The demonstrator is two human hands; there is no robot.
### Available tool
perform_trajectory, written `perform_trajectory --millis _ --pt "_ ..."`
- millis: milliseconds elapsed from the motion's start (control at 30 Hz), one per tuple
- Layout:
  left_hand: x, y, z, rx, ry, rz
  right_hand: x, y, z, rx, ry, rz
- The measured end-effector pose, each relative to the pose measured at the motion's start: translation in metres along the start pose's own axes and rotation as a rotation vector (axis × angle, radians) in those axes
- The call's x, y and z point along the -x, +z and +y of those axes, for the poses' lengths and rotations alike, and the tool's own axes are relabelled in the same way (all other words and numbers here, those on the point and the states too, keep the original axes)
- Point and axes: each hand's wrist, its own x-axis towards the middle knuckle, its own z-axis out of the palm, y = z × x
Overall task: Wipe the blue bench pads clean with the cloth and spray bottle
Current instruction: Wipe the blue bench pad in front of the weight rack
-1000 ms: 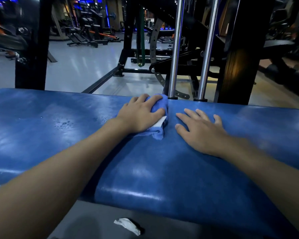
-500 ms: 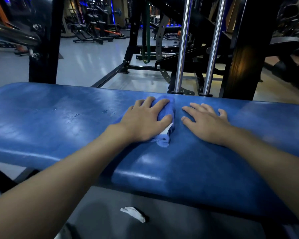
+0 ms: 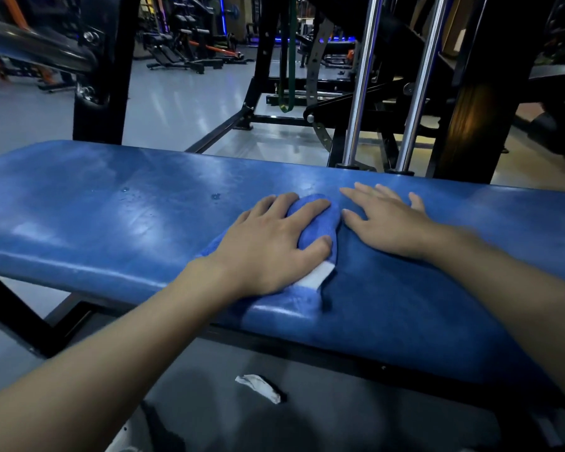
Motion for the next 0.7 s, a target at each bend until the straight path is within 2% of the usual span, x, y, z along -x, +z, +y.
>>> perform_trajectory --millis 400,533,700 --pt "-0.176 0.016 -0.062 0.035 -0.082 -0.046 -0.002 0.011 -0.003 0.027 -0.011 0.022" --pt "-0.180 0.016 -0.064 0.008 -0.065 -0.044 -0.002 0.009 -0.002 0.005 0.003 0.038" --pt "-0.131 0.010 -0.051 0.040 0.009 -0.011 0.000 0.008 -0.005 0.004 0.032 0.030"
